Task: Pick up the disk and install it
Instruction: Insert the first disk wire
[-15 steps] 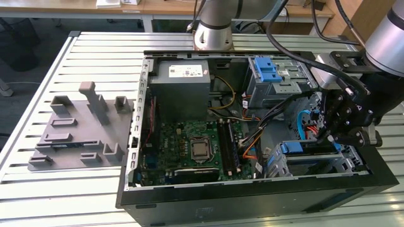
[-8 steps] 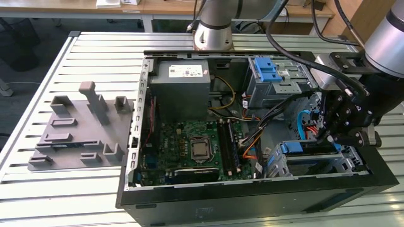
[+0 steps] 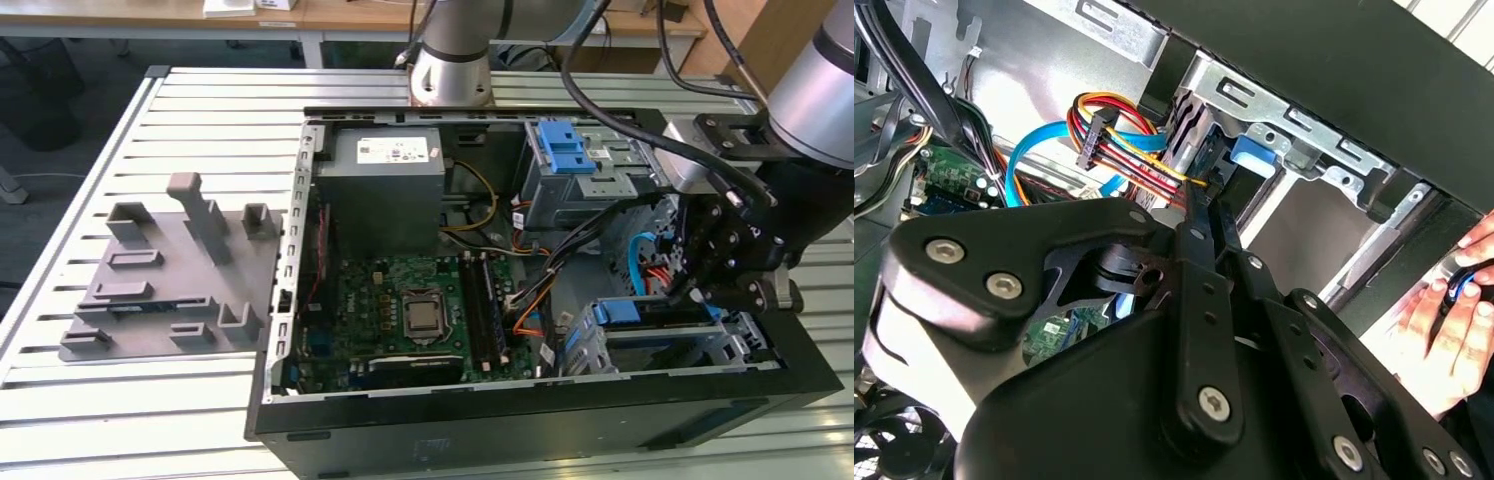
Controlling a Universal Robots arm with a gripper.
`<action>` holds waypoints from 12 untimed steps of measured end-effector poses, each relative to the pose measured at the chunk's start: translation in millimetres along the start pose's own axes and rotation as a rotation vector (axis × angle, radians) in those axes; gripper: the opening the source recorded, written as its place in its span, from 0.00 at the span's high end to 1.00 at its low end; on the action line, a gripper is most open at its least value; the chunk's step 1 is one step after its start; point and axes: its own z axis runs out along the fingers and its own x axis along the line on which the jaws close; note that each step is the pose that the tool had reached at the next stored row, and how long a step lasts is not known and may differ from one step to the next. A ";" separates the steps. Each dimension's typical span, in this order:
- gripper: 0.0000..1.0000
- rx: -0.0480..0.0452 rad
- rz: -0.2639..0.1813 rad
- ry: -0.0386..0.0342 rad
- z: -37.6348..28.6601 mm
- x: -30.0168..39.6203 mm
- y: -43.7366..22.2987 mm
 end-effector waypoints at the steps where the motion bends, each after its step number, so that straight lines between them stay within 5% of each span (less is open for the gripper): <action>1: 0.84 -0.0001 0.000 0.0000 0.0 0.0 0.0; 12: 0.77 -0.0001 0.000 -0.0002 0.3 0.0 0.0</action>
